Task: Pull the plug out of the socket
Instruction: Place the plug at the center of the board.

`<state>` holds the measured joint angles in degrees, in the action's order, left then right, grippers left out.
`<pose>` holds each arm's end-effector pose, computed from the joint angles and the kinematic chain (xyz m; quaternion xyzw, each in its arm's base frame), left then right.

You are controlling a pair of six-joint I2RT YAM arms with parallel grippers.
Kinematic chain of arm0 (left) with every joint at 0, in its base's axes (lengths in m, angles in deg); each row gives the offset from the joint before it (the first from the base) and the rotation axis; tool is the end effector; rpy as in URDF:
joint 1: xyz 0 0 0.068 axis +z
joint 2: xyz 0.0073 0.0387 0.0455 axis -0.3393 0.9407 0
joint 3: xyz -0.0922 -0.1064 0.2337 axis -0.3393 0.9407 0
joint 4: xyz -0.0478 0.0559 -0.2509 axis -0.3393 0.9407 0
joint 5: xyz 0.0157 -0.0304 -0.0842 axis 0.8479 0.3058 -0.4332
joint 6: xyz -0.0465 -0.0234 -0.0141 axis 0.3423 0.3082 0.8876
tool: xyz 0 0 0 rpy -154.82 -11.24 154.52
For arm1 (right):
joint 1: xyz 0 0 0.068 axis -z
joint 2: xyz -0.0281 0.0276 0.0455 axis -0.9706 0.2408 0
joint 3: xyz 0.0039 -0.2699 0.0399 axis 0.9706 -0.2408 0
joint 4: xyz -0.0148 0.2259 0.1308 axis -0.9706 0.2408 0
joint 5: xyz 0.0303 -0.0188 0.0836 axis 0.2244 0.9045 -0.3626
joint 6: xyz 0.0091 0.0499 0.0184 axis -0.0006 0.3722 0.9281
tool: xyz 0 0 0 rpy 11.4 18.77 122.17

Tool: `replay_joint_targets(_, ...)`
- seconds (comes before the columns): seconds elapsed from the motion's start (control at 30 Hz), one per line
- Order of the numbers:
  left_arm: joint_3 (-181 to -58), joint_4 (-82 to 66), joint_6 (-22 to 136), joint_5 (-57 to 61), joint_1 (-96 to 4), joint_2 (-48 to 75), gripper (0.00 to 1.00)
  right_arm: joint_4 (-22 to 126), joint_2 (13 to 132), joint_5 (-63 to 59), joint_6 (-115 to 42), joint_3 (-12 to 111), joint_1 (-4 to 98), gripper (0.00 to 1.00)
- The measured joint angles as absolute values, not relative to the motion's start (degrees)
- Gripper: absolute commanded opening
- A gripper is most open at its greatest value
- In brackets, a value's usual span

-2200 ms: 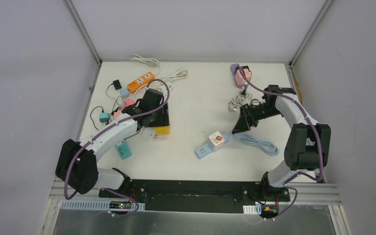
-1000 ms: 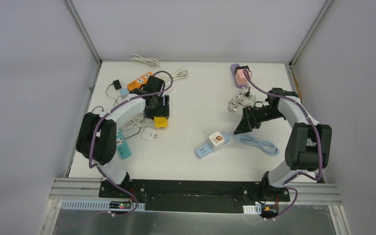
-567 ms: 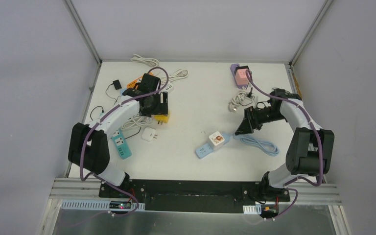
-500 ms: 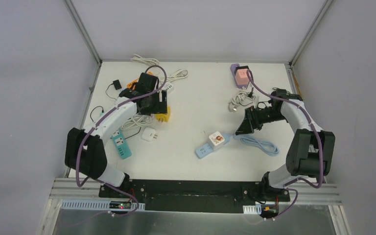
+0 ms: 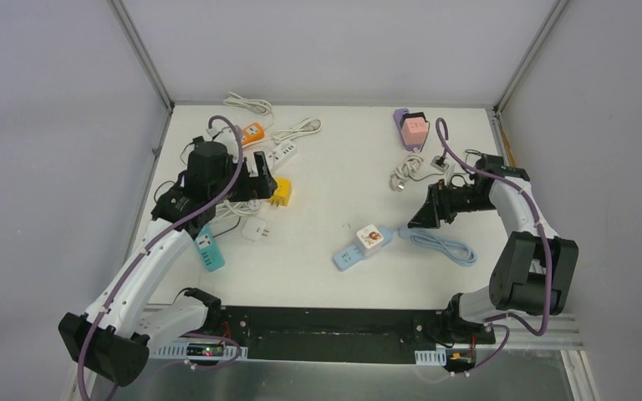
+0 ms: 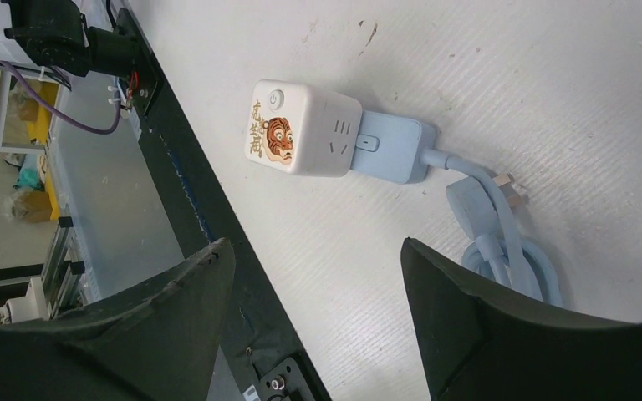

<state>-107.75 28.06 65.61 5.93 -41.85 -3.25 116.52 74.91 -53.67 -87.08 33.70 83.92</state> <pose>0.2028 -0.0848 0.3463 0.0284 0.8768 -0.2028 0.4350 0.2426 -0.0027 0.2398 -0.2732 0.8271 0.4387 0.2211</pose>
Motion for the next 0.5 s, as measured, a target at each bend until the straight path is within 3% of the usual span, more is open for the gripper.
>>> replay_joint_targets(0.5,-91.03,14.6,80.63,-11.77,-41.85,-11.03,0.91,115.01,73.53,-55.79,-87.06,32.06,85.13,0.76)
